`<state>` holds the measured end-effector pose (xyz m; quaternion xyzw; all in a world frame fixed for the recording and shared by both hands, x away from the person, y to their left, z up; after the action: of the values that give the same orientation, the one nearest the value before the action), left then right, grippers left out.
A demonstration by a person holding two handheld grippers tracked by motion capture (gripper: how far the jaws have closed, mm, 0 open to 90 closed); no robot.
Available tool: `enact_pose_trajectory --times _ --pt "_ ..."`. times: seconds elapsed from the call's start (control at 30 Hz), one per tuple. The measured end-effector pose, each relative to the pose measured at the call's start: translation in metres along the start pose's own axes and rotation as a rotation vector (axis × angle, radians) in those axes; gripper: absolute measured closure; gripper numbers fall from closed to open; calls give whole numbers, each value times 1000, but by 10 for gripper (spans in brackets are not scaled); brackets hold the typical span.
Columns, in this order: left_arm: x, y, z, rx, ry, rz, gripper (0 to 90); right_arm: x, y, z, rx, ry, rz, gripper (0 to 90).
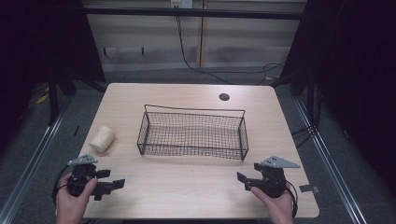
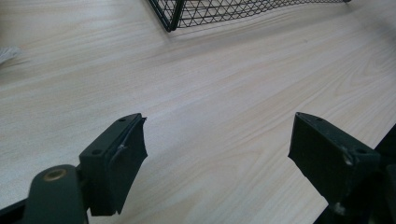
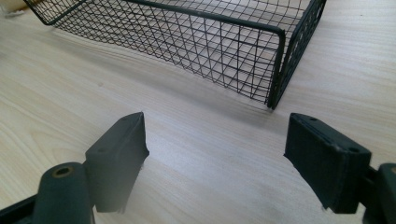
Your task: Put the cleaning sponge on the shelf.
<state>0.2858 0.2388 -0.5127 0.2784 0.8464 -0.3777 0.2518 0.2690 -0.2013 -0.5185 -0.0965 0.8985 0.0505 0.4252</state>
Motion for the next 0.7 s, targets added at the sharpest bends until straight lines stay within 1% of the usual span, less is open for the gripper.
enact_pose_trajectory --times 0.1,0.2,0.27,0.3,0.33,0.37,0.4,0.47,0.53,0.57,0.63,0.67,0.7 --pt "0 0 0 6 0 -5 184 0 1 0 -4 0 -6 207" --pt "0 0 0 14 -7 -20 184 -1 2 -2 -6 -9 -9 207" --pt "-2 -1 -1 18 -18 -22 184 -2 2 -3 -9 -14 -5 207" --pt "-2 -2 -2 28 -6 -20 184 -2 2 -3 -9 -15 -5 207" --pt "-3 -3 -2 28 -12 -23 184 -2 2 -3 -12 -15 -4 206" --pt "-4 -4 -3 30 -11 -16 184 -2 2 -3 -15 -17 -5 206" --pt "-5 -6 -3 36 3 -11 184 -2 3 -3 -18 -18 -7 206" --pt "-9 -8 -6 47 3 -10 184 -2 4 -3 -23 -19 -8 206" --pt "-12 -7 -9 42 12 -10 184 -2 5 -3 -28 -14 -11 206" --pt "-15 -6 -12 30 5 -12 185 -2 6 -3 -30 -14 -13 206" --pt "-20 -1 -18 4 20 -11 186 -2 6 -3 -31 -15 -14 204" --pt "-22 1 -21 -6 23 -11 193 -2 7 -3 -36 -16 -14 204" --pt "-22 1 -21 -6 23 -11 196 -2 7 -3 -36 -16 -14 204"
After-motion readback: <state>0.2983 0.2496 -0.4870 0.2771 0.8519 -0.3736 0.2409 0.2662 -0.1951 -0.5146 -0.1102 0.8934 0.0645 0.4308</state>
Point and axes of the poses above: each handheld gripper's, and its own axes: z roughly forward along the jaws, x roughly out of its underside, y roughly to its left, the point moved 9 cm from there along z, roughly forward along the jaws, and after that the axes turned 15 degrees about x, right-handed, at the moved point
